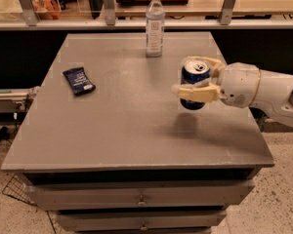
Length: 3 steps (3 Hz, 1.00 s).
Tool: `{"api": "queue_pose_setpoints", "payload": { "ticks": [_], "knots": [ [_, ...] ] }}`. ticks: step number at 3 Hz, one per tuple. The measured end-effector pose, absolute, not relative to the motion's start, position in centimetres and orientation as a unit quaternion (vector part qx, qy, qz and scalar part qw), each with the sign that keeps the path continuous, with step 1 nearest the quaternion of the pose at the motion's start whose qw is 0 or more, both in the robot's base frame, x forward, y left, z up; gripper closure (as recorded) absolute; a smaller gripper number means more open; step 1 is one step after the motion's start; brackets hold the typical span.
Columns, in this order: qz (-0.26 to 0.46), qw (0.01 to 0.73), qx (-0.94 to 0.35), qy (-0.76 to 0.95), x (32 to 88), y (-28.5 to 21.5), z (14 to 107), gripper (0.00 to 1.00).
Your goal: Move pepsi can near rxbar blueberry
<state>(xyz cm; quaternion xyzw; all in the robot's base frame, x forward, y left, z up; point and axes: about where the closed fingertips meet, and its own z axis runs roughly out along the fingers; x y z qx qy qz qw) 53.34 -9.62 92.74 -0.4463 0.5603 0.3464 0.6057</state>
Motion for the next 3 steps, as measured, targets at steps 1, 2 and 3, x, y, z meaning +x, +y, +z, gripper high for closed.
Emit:
{"api": "queue_pose_setpoints", "payload": {
  "ticks": [1,2,3],
  "knots": [
    [0.346,0.606,-0.446,0.56,53.3,-9.6,92.7,1.0],
    [0.36,0.605,-0.451,0.549,53.8,-7.1,92.5,1.0],
    [0.369,0.608,-0.45,0.54,56.2,-3.4,92.2,1.0]
  ]
}}
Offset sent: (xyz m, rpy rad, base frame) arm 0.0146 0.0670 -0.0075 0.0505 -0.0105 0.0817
